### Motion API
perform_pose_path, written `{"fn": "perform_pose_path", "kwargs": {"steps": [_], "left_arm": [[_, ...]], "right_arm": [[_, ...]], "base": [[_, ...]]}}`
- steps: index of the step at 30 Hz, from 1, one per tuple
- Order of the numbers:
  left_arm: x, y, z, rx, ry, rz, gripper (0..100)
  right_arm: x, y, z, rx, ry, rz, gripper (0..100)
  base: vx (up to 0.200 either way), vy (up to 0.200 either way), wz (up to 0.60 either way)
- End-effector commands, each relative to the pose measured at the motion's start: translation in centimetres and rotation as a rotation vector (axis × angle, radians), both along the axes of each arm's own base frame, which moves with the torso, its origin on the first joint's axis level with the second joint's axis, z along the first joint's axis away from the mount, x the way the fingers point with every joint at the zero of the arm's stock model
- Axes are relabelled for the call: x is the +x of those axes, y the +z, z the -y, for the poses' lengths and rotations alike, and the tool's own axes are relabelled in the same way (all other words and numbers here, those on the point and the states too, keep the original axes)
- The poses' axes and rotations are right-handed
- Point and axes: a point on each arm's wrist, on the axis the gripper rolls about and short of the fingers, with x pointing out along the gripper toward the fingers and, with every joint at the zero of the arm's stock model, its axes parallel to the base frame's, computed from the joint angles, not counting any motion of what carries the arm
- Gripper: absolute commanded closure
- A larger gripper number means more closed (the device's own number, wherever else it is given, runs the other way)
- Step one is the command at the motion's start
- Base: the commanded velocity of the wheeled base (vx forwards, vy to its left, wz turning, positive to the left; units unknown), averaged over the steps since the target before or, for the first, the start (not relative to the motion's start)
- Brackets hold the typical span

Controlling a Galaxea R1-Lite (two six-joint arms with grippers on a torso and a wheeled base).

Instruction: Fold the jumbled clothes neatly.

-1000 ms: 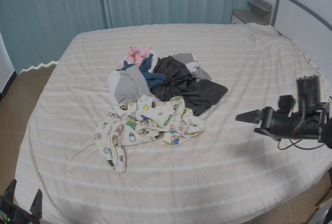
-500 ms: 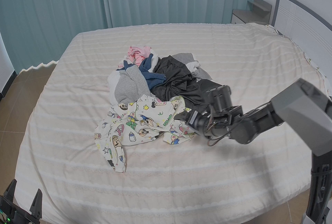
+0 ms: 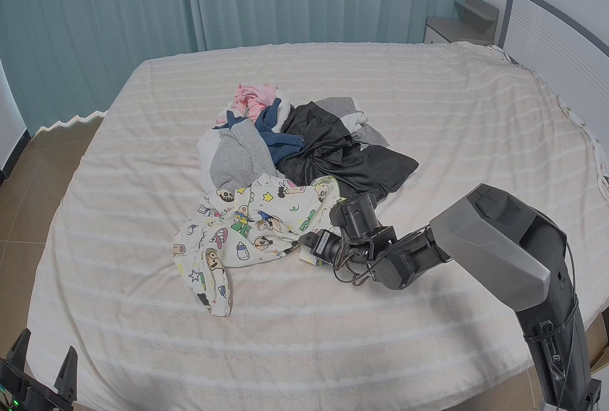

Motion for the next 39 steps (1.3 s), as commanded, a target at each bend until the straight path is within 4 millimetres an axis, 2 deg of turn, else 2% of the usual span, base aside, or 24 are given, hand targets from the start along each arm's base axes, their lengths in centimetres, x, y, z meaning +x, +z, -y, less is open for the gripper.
{"fn": "perform_pose_path", "kwargs": {"steps": [1,10,16,21,28,36,39], "left_arm": [[0.1,-0.5,0.0,-0.002,0.001,-0.019,0],[0.1,-0.5,0.0,-0.002,0.001,-0.019,0],[0.1,-0.5,0.0,-0.002,0.001,-0.019,0],[0.1,-0.5,0.0,-0.004,0.003,-0.019,0],[0.1,-0.5,0.0,-0.004,0.001,-0.019,0],[0.1,-0.5,0.0,-0.004,0.001,-0.019,0],[0.1,-0.5,0.0,-0.002,0.002,-0.019,0]], "right_arm": [[0.8,-1.1,-0.7,-0.011,-0.017,0.018,0],[2.3,-1.3,-1.7,-0.054,-0.053,0.103,0],[2.3,-1.9,-1.7,-0.106,-0.045,0.096,0],[1.6,-2.1,-1.5,-0.173,-0.032,0.104,0],[0.6,-0.5,-1.1,-0.171,-0.032,0.152,0],[-0.7,-2.0,-0.1,-0.296,0.087,0.356,0],[-1.1,-2.5,0.2,-0.349,0.12,0.374,0]], "base": [[0.0,0.0,0.0],[0.0,0.0,0.0],[0.0,0.0,0.0],[0.0,0.0,0.0],[0.0,0.0,0.0],[0.0,0.0,0.0],[0.0,0.0,0.0]]}}
